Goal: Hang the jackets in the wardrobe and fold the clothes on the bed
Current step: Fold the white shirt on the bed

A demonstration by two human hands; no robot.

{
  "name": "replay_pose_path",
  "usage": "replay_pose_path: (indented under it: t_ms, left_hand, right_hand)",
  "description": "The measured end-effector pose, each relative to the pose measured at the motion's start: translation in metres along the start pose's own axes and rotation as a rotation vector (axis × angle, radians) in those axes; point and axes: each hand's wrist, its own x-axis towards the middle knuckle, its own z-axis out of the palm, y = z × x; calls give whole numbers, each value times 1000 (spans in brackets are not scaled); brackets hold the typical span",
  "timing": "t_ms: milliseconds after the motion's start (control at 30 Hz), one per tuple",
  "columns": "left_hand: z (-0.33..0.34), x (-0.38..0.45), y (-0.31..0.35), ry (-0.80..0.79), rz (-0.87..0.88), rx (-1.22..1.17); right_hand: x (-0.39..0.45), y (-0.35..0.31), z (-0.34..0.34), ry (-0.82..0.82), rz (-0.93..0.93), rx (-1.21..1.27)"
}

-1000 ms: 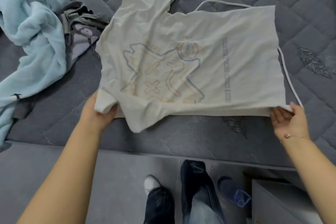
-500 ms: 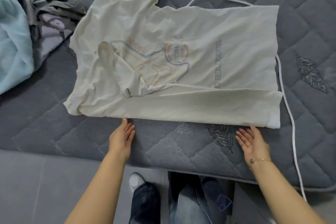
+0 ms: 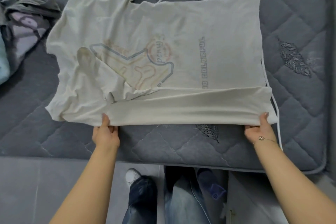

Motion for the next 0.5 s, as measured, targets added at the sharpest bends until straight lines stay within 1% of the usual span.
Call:
replay_pose_path:
  t_ms: [133, 200, 267, 333, 433, 500]
  left_hand:
    - [-21, -6, -14, -47, -119, -58]
    - [-26, -1, -7, -81, -169, -118]
    - [-33, 8, 6, -95, -177, -192]
    - [-40, 19, 25, -101, -165, -239]
    - [-50, 41, 53, -84, -146, -274]
    - [-57, 57, 72, -89, -141, -284]
  right_hand:
    - [-3, 0, -21, 8, 4, 34]
    - [-9, 8, -21, -15, 4, 62]
    - [-18, 26, -16, -69, 13, 58]
    - [-33, 58, -9, -150, 36, -45]
    - [-58, 125, 2, -260, 53, -274]
    - [-77, 173, 12, -320, 111, -352]
